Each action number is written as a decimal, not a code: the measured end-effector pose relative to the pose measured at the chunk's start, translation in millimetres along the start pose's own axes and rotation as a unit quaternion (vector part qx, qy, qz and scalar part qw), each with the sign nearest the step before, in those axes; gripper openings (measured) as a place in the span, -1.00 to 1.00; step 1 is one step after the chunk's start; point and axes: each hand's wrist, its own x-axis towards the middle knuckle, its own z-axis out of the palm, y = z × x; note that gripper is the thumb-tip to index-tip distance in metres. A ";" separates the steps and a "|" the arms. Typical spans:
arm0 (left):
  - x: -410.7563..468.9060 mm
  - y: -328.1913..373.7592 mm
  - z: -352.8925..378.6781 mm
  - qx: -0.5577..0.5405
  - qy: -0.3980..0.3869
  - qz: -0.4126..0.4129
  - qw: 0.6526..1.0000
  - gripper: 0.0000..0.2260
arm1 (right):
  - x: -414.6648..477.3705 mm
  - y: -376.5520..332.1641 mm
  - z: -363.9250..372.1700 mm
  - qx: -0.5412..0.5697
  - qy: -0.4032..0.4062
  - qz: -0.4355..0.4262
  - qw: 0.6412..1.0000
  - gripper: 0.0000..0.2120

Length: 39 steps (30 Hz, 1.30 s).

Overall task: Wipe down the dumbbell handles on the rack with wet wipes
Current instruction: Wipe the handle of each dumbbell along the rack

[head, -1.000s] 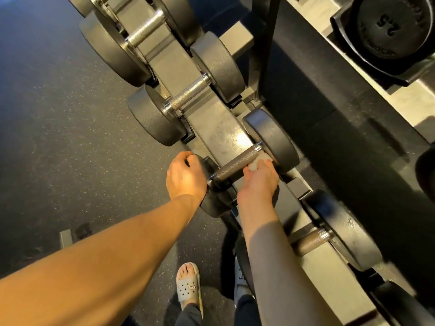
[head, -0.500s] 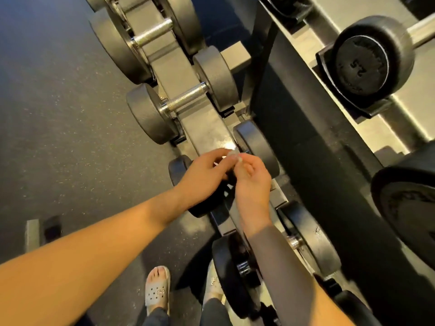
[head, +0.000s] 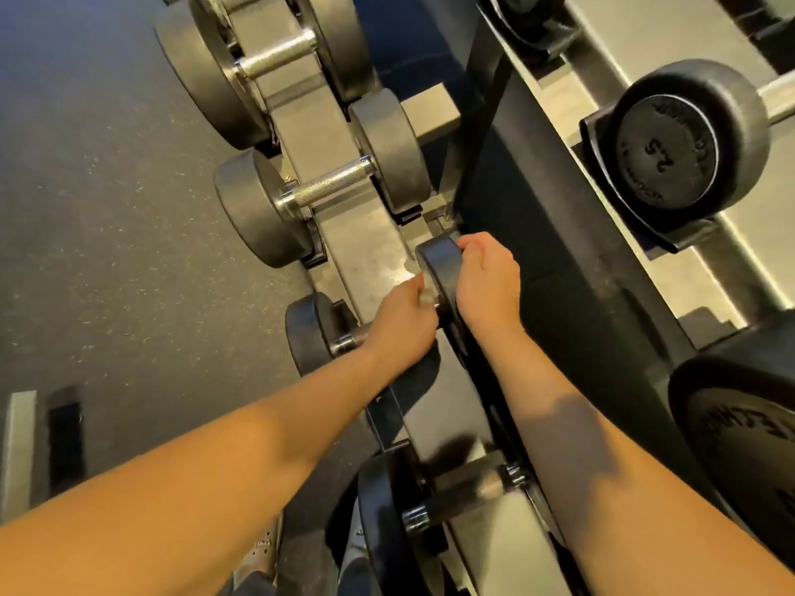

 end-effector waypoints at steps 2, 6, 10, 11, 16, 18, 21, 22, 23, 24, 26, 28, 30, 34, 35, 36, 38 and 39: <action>-1.8 -15.9 5.9 0.156 0.003 0.058 0.986 -0.82 | 1.6 3.1 8.5 -0.009 0.043 0.010 0.999 -0.74; 17.0 -16.2 -0.8 0.271 -0.015 0.026 0.962 -0.83 | -1.2 5.1 8.7 -0.014 0.056 0.004 0.998 -0.72; 51.1 6.7 -20.1 0.156 -0.137 -0.105 0.973 -0.76 | -0.8 3.4 8.8 -0.024 0.058 0.003 0.998 -0.71; 57.1 8.6 -26.0 0.079 -0.197 -0.160 0.964 -0.70 | -1.7 3.3 8.7 -0.027 0.062 0.000 0.998 -0.71; 71.6 -10.8 -26.0 -0.012 -0.313 -0.237 0.920 -0.55 | -3.7 2.4 9.1 -0.048 0.064 -0.003 0.997 -0.71; 63.7 -14.9 -18.7 0.060 -0.231 -0.135 0.962 -0.66 | -4.5 1.1 8.6 -0.055 0.061 -0.003 0.997 -0.71; 34.2 -32.3 -14.4 0.220 -0.109 0.050 0.968 -0.71 | -5.6 -0.3 7.6 -0.060 0.066 -0.001 0.996 -0.71; 22.0 -38.5 -13.1 0.256 -0.081 0.108 0.957 -0.73 | -5.8 -0.3 7.9 -0.060 0.067 -0.003 0.996 -0.71; 10.1 -43.6 -11.1 0.310 -0.062 0.163 0.935 -0.72 | -6.1 -0.1 8.0 -0.058 0.068 -0.003 0.996 -0.71; -0.6 -48.4 -7.0 0.380 -0.046 0.199 0.902 -0.62 | -6.2 0.3 8.2 -0.055 0.067 -0.004 0.996 -0.71; -8.3 -55.1 -0.1 0.484 0.001 0.230 0.844 -0.42 | -6.3 0.4 8.4 -0.052 0.065 -0.004 0.997 -0.71; 0.3 -47.9 -1.0 0.534 0.025 0.245 0.809 -0.52 | -5.0 1.1 8.6 -0.055 0.063 -0.001 0.996 -0.72; 16.8 -35.3 -6.6 0.542 0.005 0.244 0.804 -0.75 | -4.1 2.3 8.5 -0.057 0.062 -0.003 0.996 -0.72; 44.3 -14.0 -15.9 0.453 -0.081 0.157 0.874 -0.67 | -2.7 4.4 8.0 -0.053 0.062 -0.002 0.997 -0.73; 49.2 -13.4 -17.8 0.401 -0.116 0.113 0.902 -0.67 | -2.4 4.4 8.2 -0.053 0.064 -0.001 0.997 -0.73; 54.6 -13.8 -19.3 0.329 -0.154 0.067 0.929 -0.69 | -2.3 4.4 8.5 -0.053 0.066 -0.001 0.996 -0.73; 60.5 -12.6 -19.3 0.223 -0.214 -0.002 0.951 -0.77 | -2.2 3.9 9.2 -0.056 0.068 -0.002 0.996 -0.73; 61.4 -12.3 -18.0 0.227 -0.226 -0.006 0.947 -0.79 | -2.2 3.6 9.4 -0.057 0.068 -0.003 0.996 -0.73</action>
